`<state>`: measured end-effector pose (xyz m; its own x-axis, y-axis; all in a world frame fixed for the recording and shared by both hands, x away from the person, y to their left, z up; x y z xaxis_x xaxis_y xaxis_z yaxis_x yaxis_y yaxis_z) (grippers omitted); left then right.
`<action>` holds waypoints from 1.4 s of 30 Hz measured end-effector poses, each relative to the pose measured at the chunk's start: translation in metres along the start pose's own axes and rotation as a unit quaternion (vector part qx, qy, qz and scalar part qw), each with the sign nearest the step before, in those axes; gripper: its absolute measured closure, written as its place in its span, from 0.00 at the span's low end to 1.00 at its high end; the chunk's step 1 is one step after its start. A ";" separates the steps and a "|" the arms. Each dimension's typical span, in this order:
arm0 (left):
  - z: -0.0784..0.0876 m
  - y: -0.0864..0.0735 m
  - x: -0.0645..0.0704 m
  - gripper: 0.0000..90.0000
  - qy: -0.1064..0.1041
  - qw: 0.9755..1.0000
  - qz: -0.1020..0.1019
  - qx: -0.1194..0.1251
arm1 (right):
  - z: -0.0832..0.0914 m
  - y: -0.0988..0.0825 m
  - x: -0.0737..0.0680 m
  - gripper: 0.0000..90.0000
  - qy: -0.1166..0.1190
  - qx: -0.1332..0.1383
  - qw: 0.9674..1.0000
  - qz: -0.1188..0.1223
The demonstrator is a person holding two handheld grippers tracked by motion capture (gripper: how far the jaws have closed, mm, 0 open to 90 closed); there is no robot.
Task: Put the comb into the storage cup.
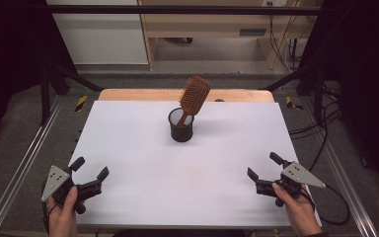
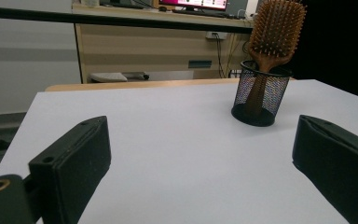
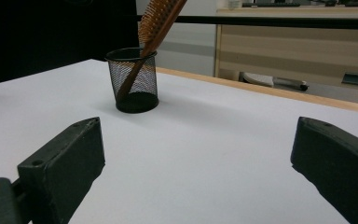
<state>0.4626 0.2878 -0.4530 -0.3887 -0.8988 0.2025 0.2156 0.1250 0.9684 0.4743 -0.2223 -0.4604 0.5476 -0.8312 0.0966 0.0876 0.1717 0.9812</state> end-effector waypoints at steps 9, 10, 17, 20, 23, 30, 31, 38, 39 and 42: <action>-0.001 -0.001 0.001 0.05 -0.003 1.000 -0.003 -0.002 | -0.004 -0.005 -0.007 0.03 0.008 -0.003 1.000 -0.003; -0.001 -0.001 0.001 0.05 -0.003 1.000 -0.003 -0.003 | -0.004 -0.005 -0.008 0.03 0.009 -0.003 1.000 -0.002; -0.003 -0.003 0.001 0.05 -0.006 1.000 -0.006 -0.007 | -0.008 -0.006 -0.013 0.04 0.019 -0.002 1.000 -0.003; -0.003 -0.003 0.002 0.05 -0.007 1.000 -0.009 -0.009 | -0.010 -0.006 -0.017 0.04 0.023 -0.004 1.000 -0.002; -0.004 -0.004 0.003 0.05 -0.009 1.000 -0.011 -0.010 | -0.012 -0.006 -0.020 0.04 0.026 -0.006 1.000 0.005; -0.005 -0.004 0.006 0.05 -0.013 1.000 -0.014 -0.011 | -0.020 -0.006 -0.023 0.04 0.030 -0.007 0.999 0.013; -0.005 -0.004 0.006 0.05 -0.013 1.000 -0.014 -0.011 | -0.021 -0.006 -0.023 0.04 0.030 -0.008 0.999 0.014; -0.005 -0.004 0.006 0.05 -0.015 1.000 -0.014 -0.011 | -0.027 -0.006 -0.025 0.04 0.035 -0.008 0.999 0.020; -0.005 -0.004 0.006 0.05 -0.015 1.000 -0.014 -0.011 | -0.028 -0.007 -0.025 0.04 0.035 -0.010 0.999 0.020; -0.006 -0.004 0.007 0.05 -0.016 1.000 -0.015 -0.011 | -0.031 -0.007 -0.025 0.04 0.037 -0.011 0.999 0.020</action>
<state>0.4643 0.2789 -0.4564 -0.4228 -0.8884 0.1789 0.2228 0.0895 0.9708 0.4854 -0.1863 -0.4753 0.6110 -0.7821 0.1225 0.0816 0.2161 0.9730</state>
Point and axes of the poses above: each handheld gripper's, and its own axes: z roughly backward along the jaws, y roughly out of its top, x roughly to its right, the point moved 8 cm from there along -z, roughly forward along the jaws, and after that the axes turned 7 degrees about z, right-handed, at the moved point
